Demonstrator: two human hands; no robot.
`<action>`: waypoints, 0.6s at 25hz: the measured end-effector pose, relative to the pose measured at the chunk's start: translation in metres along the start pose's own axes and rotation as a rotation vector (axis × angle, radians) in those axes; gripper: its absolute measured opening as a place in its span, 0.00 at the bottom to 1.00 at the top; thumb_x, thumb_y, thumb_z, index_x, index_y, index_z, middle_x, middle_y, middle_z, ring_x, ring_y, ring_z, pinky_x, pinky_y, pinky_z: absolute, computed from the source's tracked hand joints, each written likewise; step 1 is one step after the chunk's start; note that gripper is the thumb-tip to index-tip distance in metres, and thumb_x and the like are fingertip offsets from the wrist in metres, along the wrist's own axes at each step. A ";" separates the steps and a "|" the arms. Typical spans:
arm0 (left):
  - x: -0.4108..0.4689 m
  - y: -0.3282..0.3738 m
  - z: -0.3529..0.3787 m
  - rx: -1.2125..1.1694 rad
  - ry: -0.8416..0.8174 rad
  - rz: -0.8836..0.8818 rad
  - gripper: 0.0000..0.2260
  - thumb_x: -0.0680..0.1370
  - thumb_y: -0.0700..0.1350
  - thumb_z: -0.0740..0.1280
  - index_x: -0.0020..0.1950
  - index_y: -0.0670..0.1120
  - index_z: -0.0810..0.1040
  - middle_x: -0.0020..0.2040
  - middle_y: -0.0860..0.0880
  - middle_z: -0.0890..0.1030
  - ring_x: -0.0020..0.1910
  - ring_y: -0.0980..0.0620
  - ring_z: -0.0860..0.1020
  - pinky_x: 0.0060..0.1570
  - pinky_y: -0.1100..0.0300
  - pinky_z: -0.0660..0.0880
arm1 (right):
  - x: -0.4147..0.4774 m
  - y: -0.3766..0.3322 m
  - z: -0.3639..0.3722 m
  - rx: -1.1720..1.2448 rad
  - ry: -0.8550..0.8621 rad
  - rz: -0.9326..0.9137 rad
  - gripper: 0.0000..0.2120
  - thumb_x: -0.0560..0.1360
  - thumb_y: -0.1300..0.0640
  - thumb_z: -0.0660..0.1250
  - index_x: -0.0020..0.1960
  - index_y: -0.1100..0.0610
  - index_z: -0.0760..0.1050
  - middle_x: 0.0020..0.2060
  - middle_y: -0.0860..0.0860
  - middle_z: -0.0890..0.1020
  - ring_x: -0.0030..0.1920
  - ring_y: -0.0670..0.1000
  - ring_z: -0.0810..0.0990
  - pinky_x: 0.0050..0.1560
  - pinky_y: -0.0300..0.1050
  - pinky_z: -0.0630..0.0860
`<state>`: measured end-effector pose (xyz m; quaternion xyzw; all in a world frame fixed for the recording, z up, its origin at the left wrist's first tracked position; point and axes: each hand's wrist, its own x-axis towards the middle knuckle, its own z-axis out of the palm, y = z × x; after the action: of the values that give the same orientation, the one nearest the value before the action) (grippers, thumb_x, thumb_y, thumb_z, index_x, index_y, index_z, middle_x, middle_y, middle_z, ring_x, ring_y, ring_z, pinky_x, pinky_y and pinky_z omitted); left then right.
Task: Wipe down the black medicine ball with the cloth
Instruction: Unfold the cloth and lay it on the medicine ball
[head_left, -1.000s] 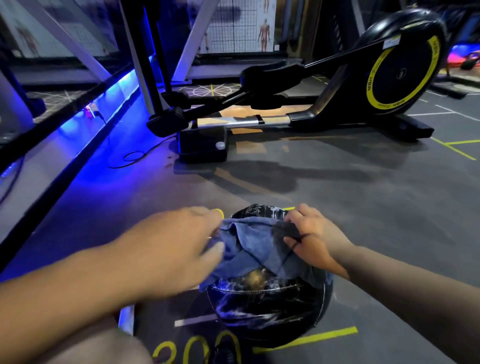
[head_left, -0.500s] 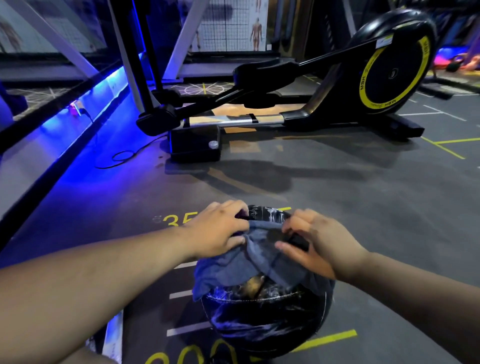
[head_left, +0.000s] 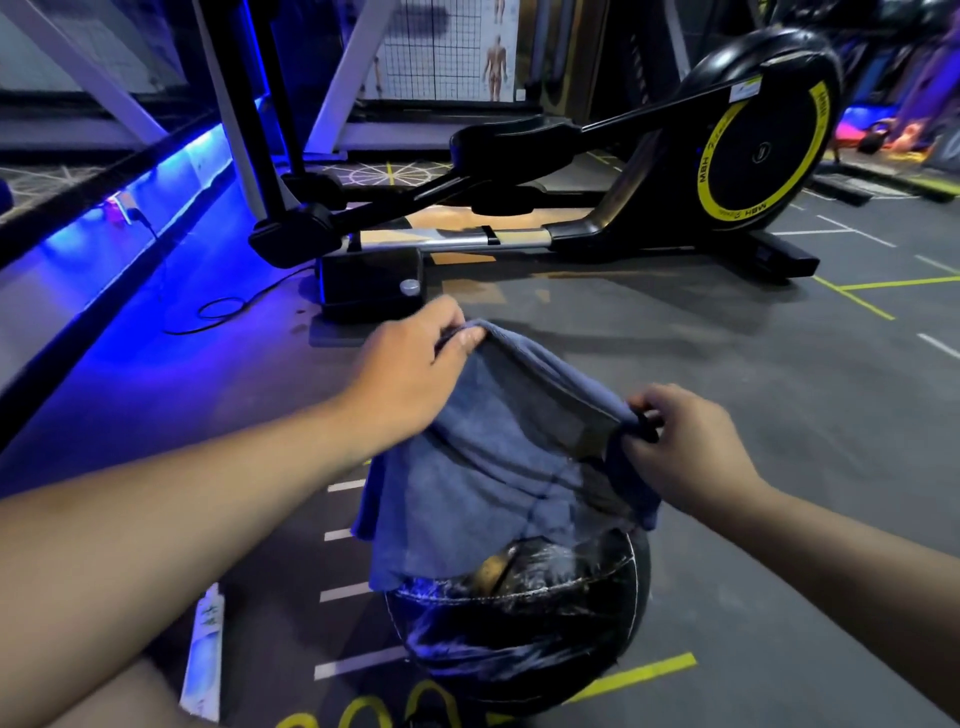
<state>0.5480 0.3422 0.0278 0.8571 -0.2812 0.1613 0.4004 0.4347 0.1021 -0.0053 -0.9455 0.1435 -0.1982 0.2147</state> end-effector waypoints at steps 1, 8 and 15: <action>0.001 0.000 -0.007 0.007 0.039 0.016 0.11 0.79 0.53 0.64 0.41 0.49 0.69 0.26 0.52 0.69 0.27 0.57 0.67 0.32 0.56 0.64 | 0.002 0.002 -0.001 -0.014 -0.059 0.060 0.02 0.66 0.60 0.70 0.37 0.54 0.79 0.34 0.53 0.82 0.39 0.58 0.80 0.38 0.46 0.74; 0.008 0.007 -0.043 0.053 0.155 0.006 0.12 0.79 0.52 0.65 0.40 0.47 0.71 0.28 0.48 0.71 0.30 0.52 0.66 0.35 0.53 0.66 | 0.014 -0.011 -0.027 0.432 -0.205 0.200 0.11 0.77 0.58 0.65 0.36 0.59 0.78 0.28 0.51 0.79 0.28 0.47 0.74 0.30 0.39 0.70; 0.003 0.018 -0.076 0.292 -0.338 -0.062 0.17 0.64 0.60 0.78 0.40 0.49 0.81 0.34 0.50 0.81 0.34 0.63 0.76 0.35 0.63 0.73 | 0.014 -0.058 -0.111 0.963 0.107 0.189 0.14 0.74 0.55 0.65 0.31 0.53 0.78 0.25 0.48 0.76 0.25 0.49 0.71 0.26 0.39 0.63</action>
<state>0.5354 0.3912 0.0877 0.9290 -0.2917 0.0420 0.2238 0.4091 0.1083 0.1182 -0.7102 0.1316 -0.2699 0.6367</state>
